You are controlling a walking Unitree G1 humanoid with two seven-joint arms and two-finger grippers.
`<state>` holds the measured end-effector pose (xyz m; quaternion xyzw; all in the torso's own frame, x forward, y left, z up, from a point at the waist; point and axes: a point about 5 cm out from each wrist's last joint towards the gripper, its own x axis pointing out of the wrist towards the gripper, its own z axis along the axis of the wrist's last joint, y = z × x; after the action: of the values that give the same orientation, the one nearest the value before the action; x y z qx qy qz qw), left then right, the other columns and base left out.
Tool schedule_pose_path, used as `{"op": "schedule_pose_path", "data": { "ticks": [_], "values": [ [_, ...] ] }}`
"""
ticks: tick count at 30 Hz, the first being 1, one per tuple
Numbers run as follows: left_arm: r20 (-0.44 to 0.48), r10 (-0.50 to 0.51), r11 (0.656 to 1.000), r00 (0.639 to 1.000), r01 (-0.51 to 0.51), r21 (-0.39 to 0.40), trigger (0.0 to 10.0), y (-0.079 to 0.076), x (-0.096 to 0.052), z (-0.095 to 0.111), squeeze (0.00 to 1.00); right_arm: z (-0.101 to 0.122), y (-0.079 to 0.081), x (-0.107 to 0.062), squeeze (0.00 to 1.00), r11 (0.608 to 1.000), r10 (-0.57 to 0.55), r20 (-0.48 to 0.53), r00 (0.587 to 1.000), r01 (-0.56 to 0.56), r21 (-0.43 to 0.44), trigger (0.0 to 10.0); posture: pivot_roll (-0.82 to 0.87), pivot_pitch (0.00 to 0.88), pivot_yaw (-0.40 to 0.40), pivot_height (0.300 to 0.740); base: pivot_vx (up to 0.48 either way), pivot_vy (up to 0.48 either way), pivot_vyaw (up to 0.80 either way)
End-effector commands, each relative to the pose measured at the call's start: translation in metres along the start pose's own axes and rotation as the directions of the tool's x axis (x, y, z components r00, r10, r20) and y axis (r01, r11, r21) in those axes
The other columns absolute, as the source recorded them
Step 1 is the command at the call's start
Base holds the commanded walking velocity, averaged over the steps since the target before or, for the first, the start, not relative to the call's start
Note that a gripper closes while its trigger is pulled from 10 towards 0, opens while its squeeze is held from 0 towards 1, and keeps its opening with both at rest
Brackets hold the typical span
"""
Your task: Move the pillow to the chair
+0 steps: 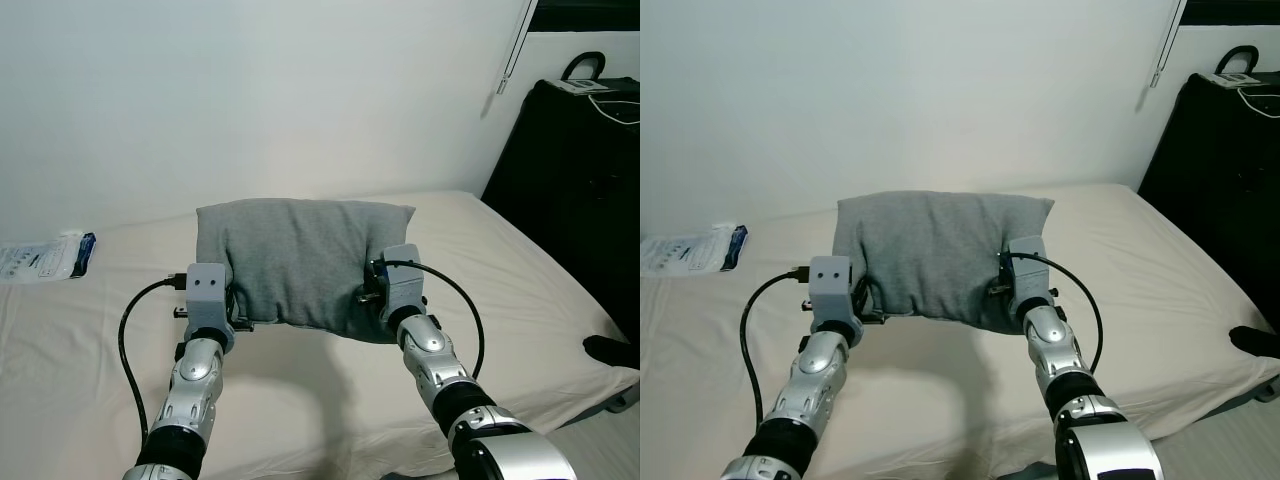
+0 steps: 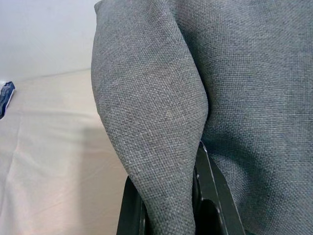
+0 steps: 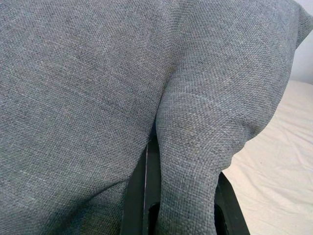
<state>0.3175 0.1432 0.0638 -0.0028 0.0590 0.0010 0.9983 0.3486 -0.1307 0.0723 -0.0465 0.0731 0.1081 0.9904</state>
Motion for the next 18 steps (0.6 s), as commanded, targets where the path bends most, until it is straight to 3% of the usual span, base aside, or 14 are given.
{"op": "schedule_pose_path", "data": {
  "ticks": [1, 18],
  "values": [
    [0.087, -0.065, 0.998, 0.994, 0.063, 0.026, 10.0, -0.0141, 0.0077, 0.0194, 0.00, 0.0069, 0.0087, 0.0048, 0.00, 0.999, 0.034, 0.012, 0.999, -0.034, -0.002, 10.0, 0.00, 0.000, -0.079, 0.731, 0.000, 0.000, 0.00],
    [0.089, -0.047, 0.999, 0.995, 0.048, -0.012, 10.0, -0.0149, 0.0132, 0.0231, 0.00, 0.0092, 0.0030, 0.0066, 0.00, 1.000, 0.015, 0.003, 1.000, -0.015, 0.012, 10.0, 0.00, 0.000, -0.085, 0.731, 0.000, 0.000, 0.00]
  ]
}}
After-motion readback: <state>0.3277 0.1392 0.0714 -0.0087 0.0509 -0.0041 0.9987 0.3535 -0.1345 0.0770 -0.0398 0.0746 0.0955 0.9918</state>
